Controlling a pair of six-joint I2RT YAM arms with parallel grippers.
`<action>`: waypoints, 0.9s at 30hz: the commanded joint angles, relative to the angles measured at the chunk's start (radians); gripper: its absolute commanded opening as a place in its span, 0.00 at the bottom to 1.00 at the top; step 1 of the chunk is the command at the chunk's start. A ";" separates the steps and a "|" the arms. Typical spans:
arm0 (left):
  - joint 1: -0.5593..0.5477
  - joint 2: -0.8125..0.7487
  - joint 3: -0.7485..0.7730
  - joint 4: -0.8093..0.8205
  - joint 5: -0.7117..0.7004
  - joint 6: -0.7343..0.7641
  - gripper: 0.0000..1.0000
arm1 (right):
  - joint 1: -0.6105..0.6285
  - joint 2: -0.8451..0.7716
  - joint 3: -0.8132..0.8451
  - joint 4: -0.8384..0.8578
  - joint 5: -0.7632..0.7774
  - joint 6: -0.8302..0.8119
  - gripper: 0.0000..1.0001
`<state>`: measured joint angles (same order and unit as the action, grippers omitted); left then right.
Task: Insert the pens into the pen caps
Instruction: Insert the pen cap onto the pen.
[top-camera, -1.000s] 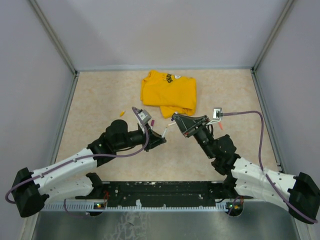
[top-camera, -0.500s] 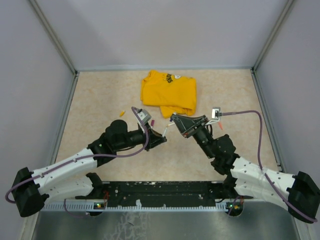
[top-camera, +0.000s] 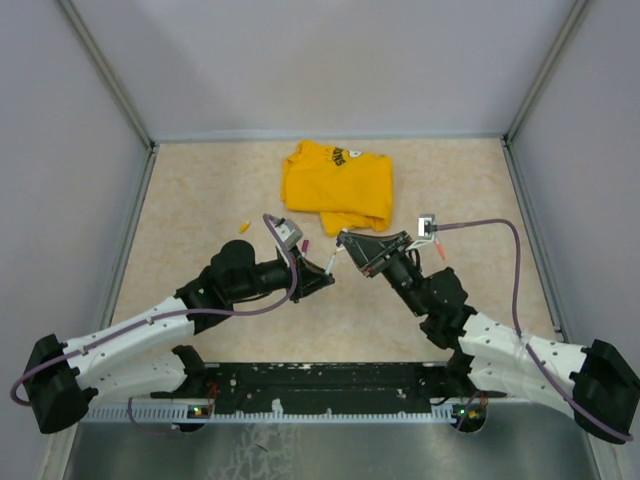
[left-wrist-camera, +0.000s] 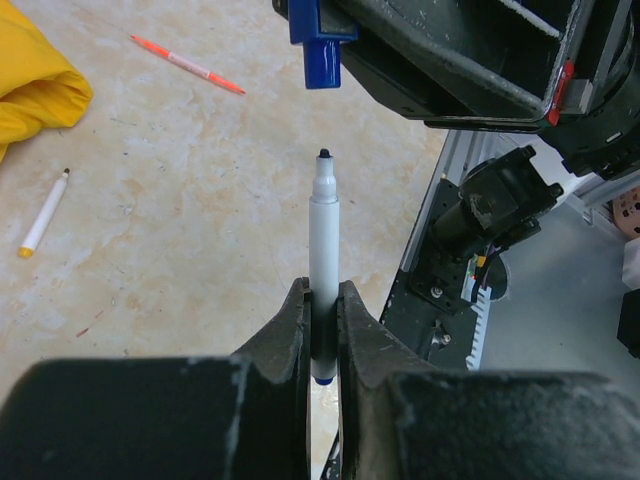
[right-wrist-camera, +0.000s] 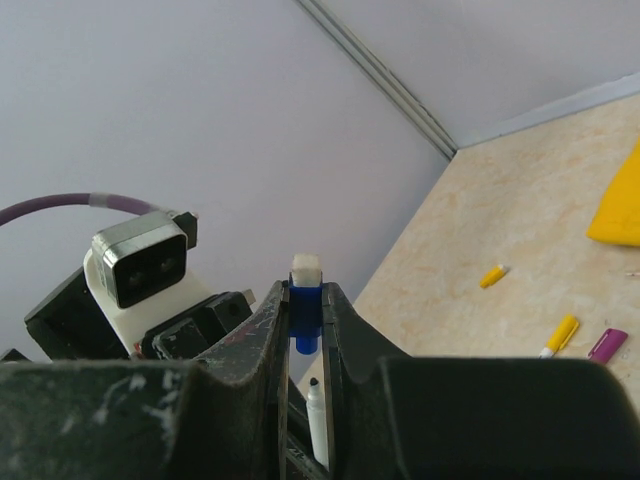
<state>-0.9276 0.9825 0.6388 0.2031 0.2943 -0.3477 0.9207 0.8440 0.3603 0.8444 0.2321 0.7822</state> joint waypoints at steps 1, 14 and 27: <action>-0.010 -0.009 0.022 0.039 -0.005 0.007 0.00 | 0.001 0.005 0.022 0.050 -0.003 -0.004 0.00; -0.013 -0.021 0.019 0.036 -0.026 0.009 0.00 | 0.001 0.014 0.026 0.038 -0.033 -0.012 0.00; -0.014 -0.025 0.016 0.032 -0.042 0.009 0.00 | 0.001 0.015 0.030 0.021 -0.044 -0.027 0.00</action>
<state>-0.9363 0.9779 0.6388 0.2028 0.2630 -0.3439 0.9207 0.8597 0.3603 0.8337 0.1860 0.7784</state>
